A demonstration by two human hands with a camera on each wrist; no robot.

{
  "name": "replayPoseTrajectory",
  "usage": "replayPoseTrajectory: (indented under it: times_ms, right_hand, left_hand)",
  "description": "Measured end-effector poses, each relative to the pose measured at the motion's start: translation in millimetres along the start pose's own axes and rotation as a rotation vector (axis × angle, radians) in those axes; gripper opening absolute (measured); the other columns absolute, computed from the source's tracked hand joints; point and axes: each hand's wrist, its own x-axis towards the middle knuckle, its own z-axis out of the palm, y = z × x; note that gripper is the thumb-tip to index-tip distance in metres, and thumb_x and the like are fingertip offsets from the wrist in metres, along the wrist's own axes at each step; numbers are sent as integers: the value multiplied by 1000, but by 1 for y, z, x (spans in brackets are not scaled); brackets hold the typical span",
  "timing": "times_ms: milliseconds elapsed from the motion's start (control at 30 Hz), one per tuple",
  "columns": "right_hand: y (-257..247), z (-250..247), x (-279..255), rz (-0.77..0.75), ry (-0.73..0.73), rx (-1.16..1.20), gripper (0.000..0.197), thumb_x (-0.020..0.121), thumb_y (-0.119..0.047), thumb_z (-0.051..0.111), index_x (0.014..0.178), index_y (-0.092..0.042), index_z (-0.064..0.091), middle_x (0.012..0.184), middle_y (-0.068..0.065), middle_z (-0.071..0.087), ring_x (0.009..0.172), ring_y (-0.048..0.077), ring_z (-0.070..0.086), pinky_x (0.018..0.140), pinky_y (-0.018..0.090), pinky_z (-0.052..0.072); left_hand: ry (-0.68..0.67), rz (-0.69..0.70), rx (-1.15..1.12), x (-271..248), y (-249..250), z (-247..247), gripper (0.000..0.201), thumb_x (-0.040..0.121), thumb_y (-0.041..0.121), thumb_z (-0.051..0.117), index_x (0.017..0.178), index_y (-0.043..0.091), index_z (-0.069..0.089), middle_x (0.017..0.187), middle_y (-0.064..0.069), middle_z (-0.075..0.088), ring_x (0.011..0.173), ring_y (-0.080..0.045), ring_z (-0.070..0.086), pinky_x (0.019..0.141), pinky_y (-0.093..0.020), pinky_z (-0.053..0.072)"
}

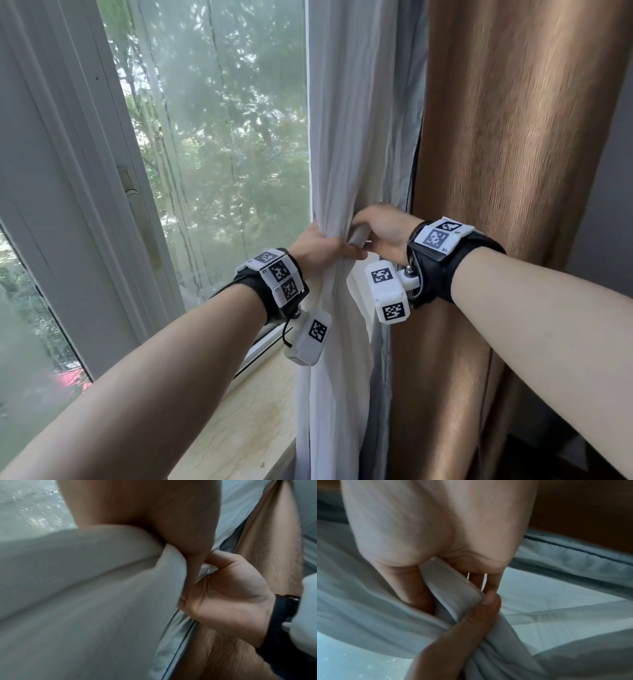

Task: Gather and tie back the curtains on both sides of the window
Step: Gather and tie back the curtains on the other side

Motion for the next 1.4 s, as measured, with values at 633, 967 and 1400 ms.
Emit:
replayPoseTrajectory:
  times_ms: [633,967,1400]
  right_hand:
    - [2,-2,3,-4,76,-28,33,95,10,57,124,-3,62,106,15,74,94,30,70,89,46,58]
    - [6,-2,-7,-22,-55,26,48,81,6,76,128,11,64,117,26,75,107,40,75,99,55,59]
    - [2,-29,3,-90,167,140,18,76,-21,81,93,-17,77,104,1,73,97,17,68,82,34,59]
  left_hand:
    - [-134,-114,-28,-1,4,-5,82,52,55,92,123,20,72,107,0,80,100,-21,77,100,-43,57]
    - [-52,22,-92,1,8,-6,70,47,23,100,112,12,77,106,-6,80,101,-25,76,95,-43,60]
    - [13,-43,-145,-5,13,-3,44,65,0,83,108,2,74,103,-18,78,93,-38,76,85,-54,63]
